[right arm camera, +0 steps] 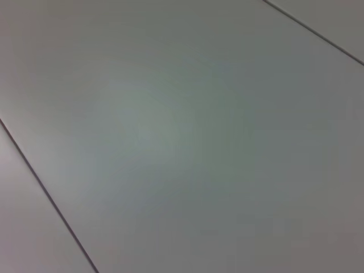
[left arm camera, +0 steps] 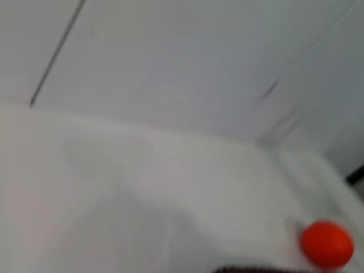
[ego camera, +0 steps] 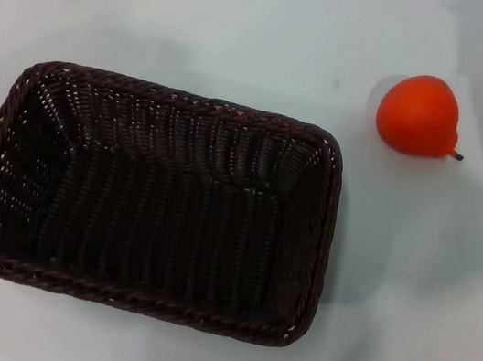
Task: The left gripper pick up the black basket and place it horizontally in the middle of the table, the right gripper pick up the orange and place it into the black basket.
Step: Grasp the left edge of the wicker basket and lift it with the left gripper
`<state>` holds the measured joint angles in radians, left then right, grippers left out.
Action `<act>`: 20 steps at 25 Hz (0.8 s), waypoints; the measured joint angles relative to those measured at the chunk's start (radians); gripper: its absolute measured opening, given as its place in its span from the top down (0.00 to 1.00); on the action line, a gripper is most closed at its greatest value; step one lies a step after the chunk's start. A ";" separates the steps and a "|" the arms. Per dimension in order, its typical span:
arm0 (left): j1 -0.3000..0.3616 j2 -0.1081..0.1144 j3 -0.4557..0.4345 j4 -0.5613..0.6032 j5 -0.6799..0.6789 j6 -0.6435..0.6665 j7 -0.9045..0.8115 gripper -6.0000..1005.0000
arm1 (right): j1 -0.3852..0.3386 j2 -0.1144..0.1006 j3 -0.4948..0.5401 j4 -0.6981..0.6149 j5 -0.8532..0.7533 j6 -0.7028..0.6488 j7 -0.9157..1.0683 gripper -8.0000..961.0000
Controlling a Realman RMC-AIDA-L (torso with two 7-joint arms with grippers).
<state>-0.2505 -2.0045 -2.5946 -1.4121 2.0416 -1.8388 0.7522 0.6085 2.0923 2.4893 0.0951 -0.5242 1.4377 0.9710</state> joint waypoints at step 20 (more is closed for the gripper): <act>-0.125 -0.099 0.232 -0.174 0.399 -0.062 -0.194 0.20 | -0.006 -0.005 0.020 0.008 0.001 -0.039 -0.006 0.18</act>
<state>-0.3756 -2.1030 -2.3623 -1.5861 2.4407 -1.9011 0.5586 0.6029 2.0874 2.5094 0.1035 -0.5231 1.3983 0.9649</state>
